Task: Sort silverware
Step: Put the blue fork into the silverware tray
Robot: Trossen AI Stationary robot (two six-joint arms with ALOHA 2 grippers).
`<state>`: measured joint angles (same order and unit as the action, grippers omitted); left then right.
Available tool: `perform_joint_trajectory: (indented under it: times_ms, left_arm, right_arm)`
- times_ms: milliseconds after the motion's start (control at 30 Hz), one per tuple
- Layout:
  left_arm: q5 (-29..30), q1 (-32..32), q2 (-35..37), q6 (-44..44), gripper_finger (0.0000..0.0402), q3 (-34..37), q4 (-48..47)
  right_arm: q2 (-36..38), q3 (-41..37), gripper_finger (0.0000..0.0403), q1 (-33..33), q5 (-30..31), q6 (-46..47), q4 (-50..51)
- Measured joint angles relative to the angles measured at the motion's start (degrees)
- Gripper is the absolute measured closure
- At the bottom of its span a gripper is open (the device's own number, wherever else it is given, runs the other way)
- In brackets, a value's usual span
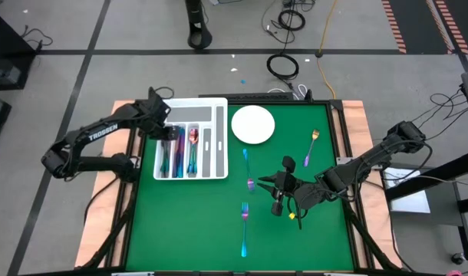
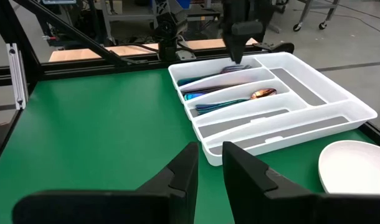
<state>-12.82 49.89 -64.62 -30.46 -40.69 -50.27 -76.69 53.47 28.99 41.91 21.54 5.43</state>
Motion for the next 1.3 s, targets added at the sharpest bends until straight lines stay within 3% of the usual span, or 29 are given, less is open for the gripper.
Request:
perform_joint_trajectory:
  times_ms: [300,733,1000,1300]
  left_arm:
    - [0.0,-3.5,0.1,1.3,0.0242,-6.8,-2.2]
    - [1.5,-23.7,0.2,0.5,0.0242,-7.8,0.1]
    - [5.0,-40.8,0.2,-0.2,0.0242,-7.8,13.7]
    - [12.7,-57.6,-2.9,-0.2,0.0242,-7.8,31.2]
  right_arm:
    - [0.0,0.0,0.0339,0.0,0.0,-0.2,0.3]
    - [0.0,0.0,0.0339,0.0,-0.3,0.2,2.4]
    - [0.0,0.0,0.0339,0.0,-3.4,1.8,3.3]
    - [0.1,0.0,0.0339,0.0,-4.8,3.5,7.3]
